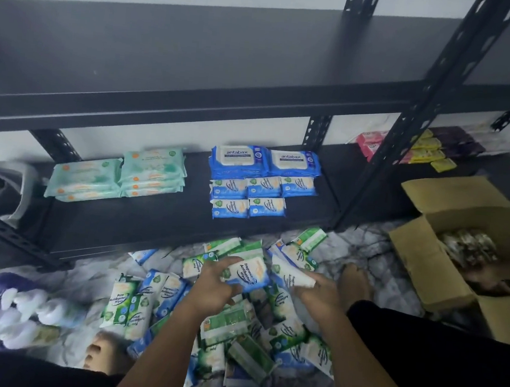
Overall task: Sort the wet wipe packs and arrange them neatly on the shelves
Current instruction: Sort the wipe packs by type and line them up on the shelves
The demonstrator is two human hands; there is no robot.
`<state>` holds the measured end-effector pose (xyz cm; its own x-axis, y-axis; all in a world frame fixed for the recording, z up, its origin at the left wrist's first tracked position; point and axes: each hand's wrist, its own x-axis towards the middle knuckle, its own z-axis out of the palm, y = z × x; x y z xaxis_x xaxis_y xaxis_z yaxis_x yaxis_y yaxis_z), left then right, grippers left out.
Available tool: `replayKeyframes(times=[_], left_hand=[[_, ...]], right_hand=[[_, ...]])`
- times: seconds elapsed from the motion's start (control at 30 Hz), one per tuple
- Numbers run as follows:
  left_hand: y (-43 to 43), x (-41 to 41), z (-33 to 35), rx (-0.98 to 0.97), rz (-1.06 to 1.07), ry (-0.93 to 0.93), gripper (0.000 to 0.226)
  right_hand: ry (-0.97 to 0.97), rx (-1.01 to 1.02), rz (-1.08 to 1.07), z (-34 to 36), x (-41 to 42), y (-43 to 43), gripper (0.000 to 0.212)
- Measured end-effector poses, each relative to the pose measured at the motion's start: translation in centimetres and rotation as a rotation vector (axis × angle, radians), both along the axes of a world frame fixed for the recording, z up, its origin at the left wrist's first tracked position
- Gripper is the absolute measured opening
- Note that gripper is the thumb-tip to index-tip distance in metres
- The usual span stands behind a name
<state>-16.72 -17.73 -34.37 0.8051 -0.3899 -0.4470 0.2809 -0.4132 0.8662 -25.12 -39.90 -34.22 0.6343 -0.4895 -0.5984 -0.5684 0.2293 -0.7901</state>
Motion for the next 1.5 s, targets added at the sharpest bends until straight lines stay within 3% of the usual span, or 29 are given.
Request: replayKeyframes(times=[0.13,0.23,0.4,0.7,0.97,1.3,1.43,1.5], left_hand=[[-1.4,1.2,-0.2,-0.033,0.063,-0.001,0.042],[-2.9,2.7,-0.4,-0.036,0.145,-0.012,0.038],[-6.2,6.9,-0.5,0.006,0.222,-0.121,0.039],[-12.6,18.5,-3.2,0.07,0.272,-0.186,0.041],[-14.0,22.7,-7.1,0.139,0.172,-0.166,0.04],[-13.6,22.3,-8.8,0.276,0.131,-0.295,0.044],[-13.9,21.7,-9.1,0.339,0.112,-0.351,0.047],[-14.2,21.6,-8.9,0.381,0.118,-0.39,0.052]], right_hand=[[-0.228,0.114,-0.383,0.8,2.0,-1.0,0.047],[-0.361,0.051,-0.486,0.4,4.2,-1.9,0.036],[-0.288,-0.128,-0.576,-0.1,8.3,-5.5,0.022],[-0.137,-0.111,-0.515,-6.2,19.0,-12.2,0.025],[-0.068,-0.158,-0.468,-11.2,24.3,-14.5,0.026],[0.201,-0.66,-0.074,-12.6,24.1,-12.7,0.037],[0.237,-0.734,-0.033,-12.6,23.8,-12.5,0.033],[0.249,-0.757,-0.011,-12.5,23.8,-12.5,0.042]])
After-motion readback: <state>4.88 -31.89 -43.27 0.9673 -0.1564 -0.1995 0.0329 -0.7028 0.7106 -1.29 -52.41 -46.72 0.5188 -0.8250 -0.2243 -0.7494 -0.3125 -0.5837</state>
